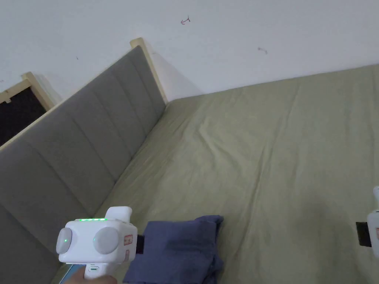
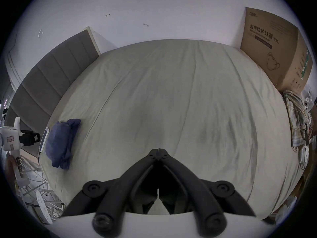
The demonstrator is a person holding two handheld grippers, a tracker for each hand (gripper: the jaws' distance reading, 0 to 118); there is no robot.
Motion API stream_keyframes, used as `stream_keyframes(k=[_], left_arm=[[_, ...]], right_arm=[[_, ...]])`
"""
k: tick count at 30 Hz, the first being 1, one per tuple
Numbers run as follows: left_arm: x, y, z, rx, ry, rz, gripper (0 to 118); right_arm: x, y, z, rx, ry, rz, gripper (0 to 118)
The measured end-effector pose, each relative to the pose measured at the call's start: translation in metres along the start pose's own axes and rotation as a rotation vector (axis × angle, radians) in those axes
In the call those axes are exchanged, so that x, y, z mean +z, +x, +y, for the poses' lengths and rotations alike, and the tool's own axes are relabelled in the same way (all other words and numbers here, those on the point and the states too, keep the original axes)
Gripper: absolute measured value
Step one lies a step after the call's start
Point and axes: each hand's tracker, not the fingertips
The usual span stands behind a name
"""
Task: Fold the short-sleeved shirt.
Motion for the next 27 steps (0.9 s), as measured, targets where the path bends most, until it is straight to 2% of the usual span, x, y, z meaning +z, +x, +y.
stream_keyframes(k=[5, 10, 18, 22, 25, 27], left_arm=[[0.022, 0.081, -0.008, 0.031, 0.101, -0.107, 0], [0.046, 0.182, -0.010, 0.003, 0.170, -0.260, 0], [0.099, 0.333, -0.008, -0.044, 0.285, -0.414, 0], [0.137, 0.374, -0.005, -0.049, 0.376, -0.456, 0], [0.165, 0.387, -0.001, 0.029, 0.434, -0.526, 0], [0.191, 0.393, 0.002, 0.032, 0.521, -0.506, 0]], right_arm=[[0.001, 0.017, 0.001, -0.025, -0.003, 0.000, 0], [0.022, 0.049, -0.003, -0.044, 0.019, -0.022, 0], [0.089, 0.140, -0.011, -0.110, 0.096, -0.146, 0], [0.136, 0.173, -0.009, -0.115, 0.173, -0.207, 0], [0.169, 0.185, -0.001, -0.116, 0.277, -0.213, 0], [0.193, 0.188, 0.006, -0.109, 0.366, -0.210, 0]])
